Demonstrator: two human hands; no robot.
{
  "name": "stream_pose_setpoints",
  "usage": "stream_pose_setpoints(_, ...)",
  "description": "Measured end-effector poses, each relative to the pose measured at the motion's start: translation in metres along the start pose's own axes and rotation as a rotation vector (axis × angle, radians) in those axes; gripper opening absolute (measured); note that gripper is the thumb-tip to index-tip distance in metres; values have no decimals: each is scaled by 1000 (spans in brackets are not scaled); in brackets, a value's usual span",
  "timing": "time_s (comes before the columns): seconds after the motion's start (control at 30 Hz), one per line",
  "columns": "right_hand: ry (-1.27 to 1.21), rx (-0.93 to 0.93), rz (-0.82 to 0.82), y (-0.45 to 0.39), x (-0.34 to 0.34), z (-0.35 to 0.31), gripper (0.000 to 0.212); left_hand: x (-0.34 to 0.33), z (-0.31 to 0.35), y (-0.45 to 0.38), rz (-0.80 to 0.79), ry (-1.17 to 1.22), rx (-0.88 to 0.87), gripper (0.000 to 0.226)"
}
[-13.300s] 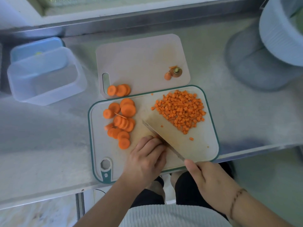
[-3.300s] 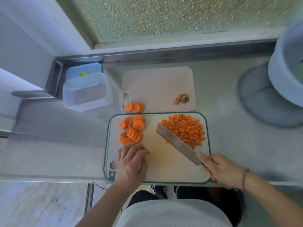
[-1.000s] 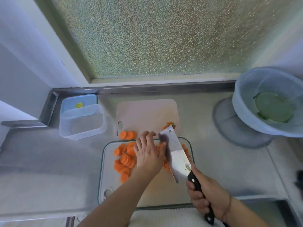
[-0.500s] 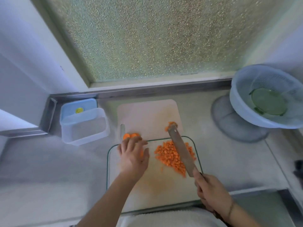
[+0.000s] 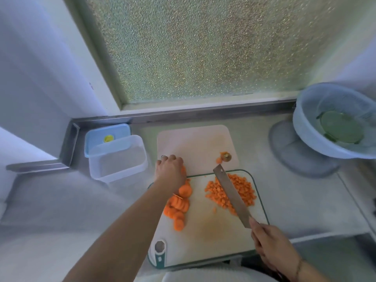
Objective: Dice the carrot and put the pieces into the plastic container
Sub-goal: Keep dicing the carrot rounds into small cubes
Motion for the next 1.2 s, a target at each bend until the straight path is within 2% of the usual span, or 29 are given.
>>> stream_pose_setpoints(0.33,-9,3,12,8,-8,-3,55,-2,-2,-8,-54,-146,-78,37)
stream_pose_setpoints(0.6,19,0,2,11,-10,-4,53,4,-9,-8,-15,13,-122,39)
stream_pose_setpoints(0.67,7,-2,-2,12,-10,-5,52,7,-10,-3,61,138,-129,35)
stream_pose_setpoints(0.73,26,-7,-20,11,-10,-4,52,12,-9,9,223,329,-169,34)
stream_pose_setpoints(0.83,38,-44,-69,12,-9,-1,54,5,6,53,407,410,-344,33)
stream_pose_setpoints(0.97,71,-71,-119,15,-8,11,61,-42,37,122,372,340,-599,25)
stream_pose_setpoints(1.07,189,-32,-106,12,-6,29,90,-74,46,150,376,261,-646,24)
stream_pose_setpoints(1.1,224,-19,-108,11,-4,34,90,-82,48,156,380,251,-638,24)
stream_pose_setpoints(1.2,300,-9,-207,14,-5,35,65,-94,51,170,403,272,-545,27)
Point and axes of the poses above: each hand's wrist, its own y-axis away from the middle knuckle, its own x-axis out of the back of the hand, z = x × y, the point moved 3 cm from there along -y, towards the middle knuckle, and after that the axes turned 3 degrees about -x, right-handed, at the moved point
